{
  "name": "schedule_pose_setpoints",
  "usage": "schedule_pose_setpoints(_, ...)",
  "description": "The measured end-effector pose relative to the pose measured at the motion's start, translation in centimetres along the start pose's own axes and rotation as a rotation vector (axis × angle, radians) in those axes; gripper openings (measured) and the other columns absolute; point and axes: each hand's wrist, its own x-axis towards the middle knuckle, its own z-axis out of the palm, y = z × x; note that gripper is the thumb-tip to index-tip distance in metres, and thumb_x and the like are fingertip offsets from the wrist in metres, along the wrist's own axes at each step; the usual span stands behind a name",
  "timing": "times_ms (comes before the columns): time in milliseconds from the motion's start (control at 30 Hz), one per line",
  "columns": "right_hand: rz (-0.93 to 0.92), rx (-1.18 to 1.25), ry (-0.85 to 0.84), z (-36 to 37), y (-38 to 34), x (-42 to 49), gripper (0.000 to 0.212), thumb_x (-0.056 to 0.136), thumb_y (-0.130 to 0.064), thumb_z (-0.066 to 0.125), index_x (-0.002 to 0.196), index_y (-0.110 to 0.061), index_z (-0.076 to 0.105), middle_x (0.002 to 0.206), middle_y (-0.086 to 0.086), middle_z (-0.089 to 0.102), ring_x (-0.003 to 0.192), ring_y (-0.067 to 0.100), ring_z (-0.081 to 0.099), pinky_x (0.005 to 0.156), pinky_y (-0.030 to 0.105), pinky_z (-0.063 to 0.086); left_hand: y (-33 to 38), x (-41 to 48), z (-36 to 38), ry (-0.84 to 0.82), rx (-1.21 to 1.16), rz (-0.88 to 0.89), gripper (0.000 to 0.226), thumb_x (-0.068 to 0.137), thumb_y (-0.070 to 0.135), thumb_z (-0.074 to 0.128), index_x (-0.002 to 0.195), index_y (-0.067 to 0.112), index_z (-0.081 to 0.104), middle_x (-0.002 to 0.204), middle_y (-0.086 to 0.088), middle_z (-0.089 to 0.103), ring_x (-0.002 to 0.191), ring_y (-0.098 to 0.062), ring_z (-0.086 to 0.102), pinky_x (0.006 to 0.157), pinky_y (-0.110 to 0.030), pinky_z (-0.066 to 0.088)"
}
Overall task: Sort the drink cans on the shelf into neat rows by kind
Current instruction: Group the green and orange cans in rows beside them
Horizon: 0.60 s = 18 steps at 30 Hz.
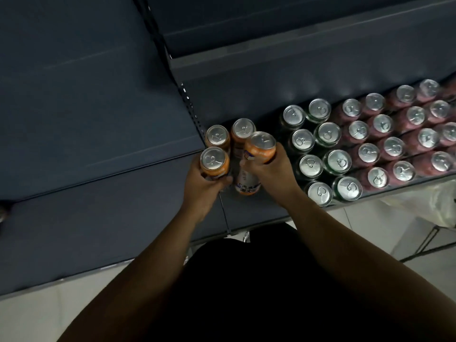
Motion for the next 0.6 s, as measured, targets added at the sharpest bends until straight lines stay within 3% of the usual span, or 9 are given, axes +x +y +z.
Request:
schedule_pose_setpoints(100,-0.016,-0.026,-0.037,-0.6,1.0,1.0,0.068,0.070,-0.013,0.090,0.128,-0.022,0.055,0.115,-0.005,0.068,0.100,0.003,0.067,0.089,0.027,0.054,-1.6,0.6,0.7,0.081,0.003,-0.058,0.069,0.067,-0.004,0.089,0.124,0.015,0.056,0.114,0.002,0.071,0.103,-0.008,0.070,0.088,-0.026,0.055)
schedule_pose_setpoints(167,-0.027,-0.103,-0.037,-0.9,1.3,1.5,0.075,0.066,-0.020,0.091,0.130,-0.027,0.054,0.125,-0.001,0.059,0.108,0.009,0.062,0.096,0.031,0.052,-1.7,0.6,1.2,0.119,0.046,-0.073,0.069,0.066,0.000,0.091,0.120,0.020,0.054,0.111,0.007,0.070,0.098,-0.001,0.068,0.086,-0.022,0.053)
schedule_pose_setpoints(233,-0.032,-0.223,-0.055,-1.1,1.4,1.9,0.081,0.064,-0.024,0.091,0.135,-0.028,0.052,0.131,0.002,0.047,0.115,0.014,0.053,0.101,0.034,0.047,-1.8,0.7,1.6,0.147,0.089,-0.071,0.072,0.064,0.006,0.094,0.120,0.023,0.052,0.112,0.007,0.069,0.101,-0.004,0.067,0.090,-0.028,0.054)
schedule_pose_setpoints(333,-0.060,-0.299,-0.099,-1.0,1.5,2.9,0.077,0.060,-0.025,0.091,0.129,-0.029,0.056,0.126,0.002,0.051,0.114,0.014,0.052,0.102,0.037,0.048,-1.9,1.0,2.5,0.157,0.120,-0.072,0.076,0.066,0.007,0.093,0.126,0.019,0.048,0.119,0.002,0.065,0.108,-0.012,0.064,0.096,-0.038,0.054)
schedule_pose_setpoints(433,-0.091,-0.332,-0.111,-0.4,1.9,3.8,0.066,0.054,-0.032,0.088,0.113,-0.032,0.059,0.118,0.001,0.062,0.110,0.018,0.061,0.093,0.043,0.055,-2.2,1.6,3.4,0.184,0.138,-0.038,0.077,0.065,0.008,0.093,0.125,0.018,0.046,0.119,-0.004,0.065,0.109,-0.020,0.066,0.094,-0.052,0.056)
schedule_pose_setpoints(533,-0.092,-0.356,-0.123,0.4,2.8,4.2,0.062,0.060,-0.025,0.088,0.113,-0.024,0.057,0.117,0.001,0.059,0.110,0.017,0.057,0.087,0.028,0.052,-2.3,2.1,3.7,0.188,0.124,-0.021,0.073,0.061,0.008,0.090,0.117,0.031,0.050,0.113,0.004,0.067,0.106,-0.017,0.067,0.090,-0.053,0.058)
schedule_pose_setpoints(600,-0.105,-0.367,-0.124,0.8,3.3,4.4,0.061,0.059,-0.028,0.086,0.113,-0.024,0.056,0.114,0.000,0.061,0.107,0.016,0.060,0.087,0.033,0.055,-2.5,2.5,3.7,0.188,0.120,-0.024,0.072,0.060,0.005,0.089,0.109,0.041,0.051,0.108,0.009,0.068,0.103,-0.009,0.068,0.088,-0.049,0.060)
